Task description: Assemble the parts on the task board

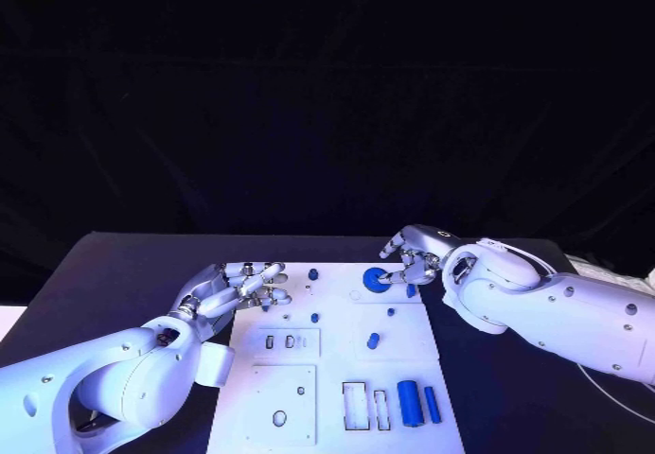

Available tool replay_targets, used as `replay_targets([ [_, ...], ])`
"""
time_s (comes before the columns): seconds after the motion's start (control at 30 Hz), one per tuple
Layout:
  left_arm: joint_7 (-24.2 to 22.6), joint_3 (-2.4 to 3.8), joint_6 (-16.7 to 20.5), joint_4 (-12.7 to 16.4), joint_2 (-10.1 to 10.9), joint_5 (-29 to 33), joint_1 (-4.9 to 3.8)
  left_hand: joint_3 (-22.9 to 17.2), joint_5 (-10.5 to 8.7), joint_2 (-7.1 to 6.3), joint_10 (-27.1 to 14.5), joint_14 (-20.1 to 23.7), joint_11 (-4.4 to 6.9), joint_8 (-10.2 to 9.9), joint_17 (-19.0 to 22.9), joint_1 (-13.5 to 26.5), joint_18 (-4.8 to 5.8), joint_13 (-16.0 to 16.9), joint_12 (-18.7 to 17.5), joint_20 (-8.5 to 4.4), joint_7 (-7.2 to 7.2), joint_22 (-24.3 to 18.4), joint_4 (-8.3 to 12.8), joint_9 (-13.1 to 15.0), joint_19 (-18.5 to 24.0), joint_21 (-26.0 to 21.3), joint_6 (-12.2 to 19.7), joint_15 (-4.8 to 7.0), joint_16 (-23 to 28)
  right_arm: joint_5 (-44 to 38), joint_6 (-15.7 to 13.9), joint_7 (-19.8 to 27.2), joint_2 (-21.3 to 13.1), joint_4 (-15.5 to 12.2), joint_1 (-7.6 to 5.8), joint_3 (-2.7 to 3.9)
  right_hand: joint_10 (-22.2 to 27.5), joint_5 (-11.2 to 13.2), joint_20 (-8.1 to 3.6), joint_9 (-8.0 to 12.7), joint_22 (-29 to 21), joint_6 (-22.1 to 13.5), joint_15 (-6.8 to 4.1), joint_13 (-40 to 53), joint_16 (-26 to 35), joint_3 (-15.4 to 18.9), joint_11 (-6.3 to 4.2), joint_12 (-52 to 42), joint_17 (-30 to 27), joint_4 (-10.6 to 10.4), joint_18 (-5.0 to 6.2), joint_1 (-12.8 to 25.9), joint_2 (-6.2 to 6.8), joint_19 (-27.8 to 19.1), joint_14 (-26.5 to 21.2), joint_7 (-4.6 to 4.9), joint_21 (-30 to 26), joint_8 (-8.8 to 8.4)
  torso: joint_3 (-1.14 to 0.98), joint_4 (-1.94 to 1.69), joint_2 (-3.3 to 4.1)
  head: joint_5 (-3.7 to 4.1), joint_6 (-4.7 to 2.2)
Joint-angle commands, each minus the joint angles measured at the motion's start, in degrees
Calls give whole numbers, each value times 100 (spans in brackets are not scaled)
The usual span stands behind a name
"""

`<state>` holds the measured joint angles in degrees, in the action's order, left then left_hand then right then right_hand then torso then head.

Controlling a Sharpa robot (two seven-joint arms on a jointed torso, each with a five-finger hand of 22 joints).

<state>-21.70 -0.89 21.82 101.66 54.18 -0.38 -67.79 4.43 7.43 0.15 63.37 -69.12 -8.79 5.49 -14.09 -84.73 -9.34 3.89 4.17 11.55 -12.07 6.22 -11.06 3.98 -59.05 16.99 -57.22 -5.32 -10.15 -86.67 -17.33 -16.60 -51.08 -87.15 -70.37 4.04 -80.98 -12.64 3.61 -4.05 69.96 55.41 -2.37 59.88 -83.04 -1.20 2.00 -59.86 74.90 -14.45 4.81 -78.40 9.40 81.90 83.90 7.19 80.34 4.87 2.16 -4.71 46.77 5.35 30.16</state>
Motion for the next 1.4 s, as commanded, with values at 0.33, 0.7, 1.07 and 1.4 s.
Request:
replay_targets([
  [0.33, -25, 1, -151, -24, -33, 27, -7, 20, -5, 43, -20, 38, -8, -26, -7, 21, -111, 2, -18, 13, -32, -9, 6, -4, 18, -34, 11, -17, 32, -151, 382, -226, 158, 158, 50, 0, -88, -89, 41, -16, 274, 50, 45, 1036, -233, 36, 37, -886, 598, -175, -136, -217, -130, 93, 445, 34, 155, 114, -3, -7, -1, 9, 10],
  [0.7, -13, 0, -164, -48, -46, 28, -6, 20, -5, 43, -20, 38, -8, -26, -7, 21, -111, 2, -18, 13, -32, -9, 6, -4, 18, -34, 11, -17, 32, -332, 333, -205, 370, 334, 115, -3, -270, -117, 45, -15, 486, 113, 47, 1574, -334, 20, 36, -1413, 781, -147, -174, -234, -235, 171, 474, 29, 269, 165, 3, -7, -6, -6, 38],
  [1.07, 5, 0, -181, -50, -51, 28, -5, 20, -5, 43, -20, 38, -8, -26, -7, 21, -111, 2, -18, 13, -32, -9, 6, -4, 18, -34, 11, -17, 32, -373, 394, -240, 438, 416, 120, -6, -294, -146, 49, -14, 580, 156, 50, 1707, -379, -35, 36, -1517, 864, -75, -191, -315, -335, 201, 487, 30, 320, 193, 3, -4, -4, 1, 38],
  [1.4, 18, 0, -196, -54, -50, 28, -5, 23, -4, 47, -21, 39, -8, -28, -11, 20, -112, 2, -18, 15, -31, -12, 11, -2, 19, -37, 9, -18, 37, -468, 607, -299, 494, 511, 136, -13, -326, 38, 54, -10, 641, 199, 55, 1833, -413, -124, 38, -1617, 928, 4, -201, -383, -396, 216, 496, 31, 354, 214, 5, -15, -7, 0, 74],
])
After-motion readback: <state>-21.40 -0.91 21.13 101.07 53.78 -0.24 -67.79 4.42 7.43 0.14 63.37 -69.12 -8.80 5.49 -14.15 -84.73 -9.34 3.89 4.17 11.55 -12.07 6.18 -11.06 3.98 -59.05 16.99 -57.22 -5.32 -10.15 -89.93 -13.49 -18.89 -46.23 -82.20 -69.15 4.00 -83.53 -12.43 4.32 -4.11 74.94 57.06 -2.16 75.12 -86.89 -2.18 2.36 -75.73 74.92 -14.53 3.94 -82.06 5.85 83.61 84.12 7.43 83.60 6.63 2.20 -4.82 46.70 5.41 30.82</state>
